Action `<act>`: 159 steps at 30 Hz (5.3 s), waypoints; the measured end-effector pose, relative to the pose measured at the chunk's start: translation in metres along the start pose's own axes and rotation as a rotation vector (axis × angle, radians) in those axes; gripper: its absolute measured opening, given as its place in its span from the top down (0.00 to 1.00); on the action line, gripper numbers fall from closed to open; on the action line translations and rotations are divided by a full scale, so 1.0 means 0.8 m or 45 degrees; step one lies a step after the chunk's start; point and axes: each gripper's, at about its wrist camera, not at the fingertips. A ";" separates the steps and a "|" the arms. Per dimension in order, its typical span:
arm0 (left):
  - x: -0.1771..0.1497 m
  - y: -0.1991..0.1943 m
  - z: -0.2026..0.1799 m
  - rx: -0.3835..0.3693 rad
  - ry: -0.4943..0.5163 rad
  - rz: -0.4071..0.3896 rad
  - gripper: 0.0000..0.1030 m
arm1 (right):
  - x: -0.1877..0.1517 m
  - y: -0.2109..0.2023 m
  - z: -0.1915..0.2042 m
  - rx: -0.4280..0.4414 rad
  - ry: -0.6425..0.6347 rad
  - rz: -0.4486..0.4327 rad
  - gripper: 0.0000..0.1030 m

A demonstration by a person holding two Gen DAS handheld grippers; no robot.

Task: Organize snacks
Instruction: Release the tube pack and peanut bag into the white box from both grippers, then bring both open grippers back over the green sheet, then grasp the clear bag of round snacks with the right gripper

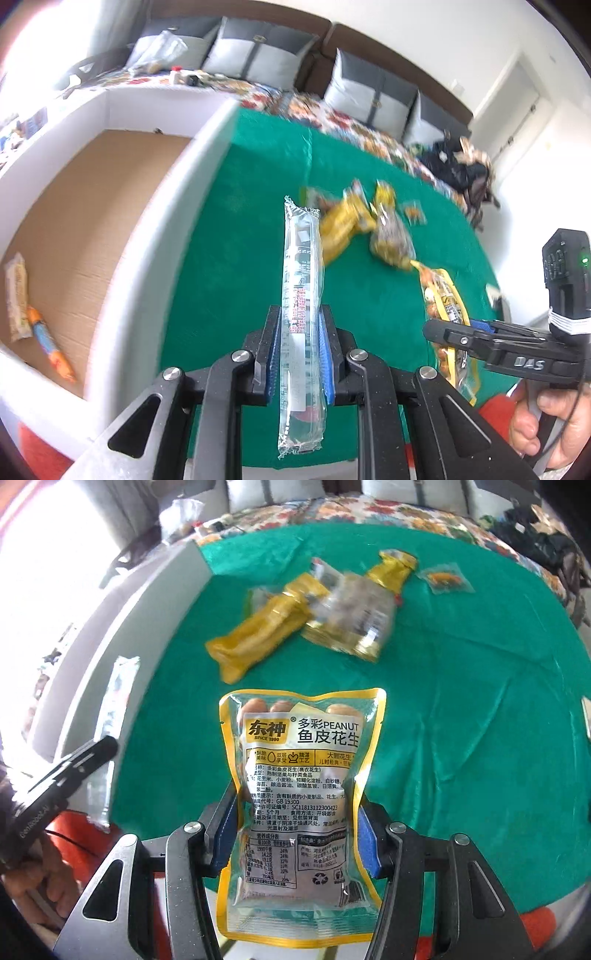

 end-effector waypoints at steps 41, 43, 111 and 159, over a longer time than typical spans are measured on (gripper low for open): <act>-0.037 0.007 -0.059 0.254 0.172 -0.105 0.10 | -0.024 -0.002 0.005 -0.326 -0.383 -0.462 0.16; -0.056 0.035 -0.075 0.251 0.219 -0.049 0.10 | -0.053 0.005 -0.042 -0.390 -0.329 -0.416 0.16; -0.113 0.146 -0.058 0.331 0.370 0.101 0.00 | -0.142 0.020 -0.177 -0.506 0.073 -0.443 0.11; -0.033 0.177 -0.034 0.184 0.226 0.253 0.11 | -0.138 0.027 -0.180 -0.470 0.019 -0.438 0.06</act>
Point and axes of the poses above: each gripper's, at about its wrist camera, not at the fingertips, and y roughly the way its jaws point, z to its left, x to its top, and after that the axes turned 1 degree about -x, right-handed
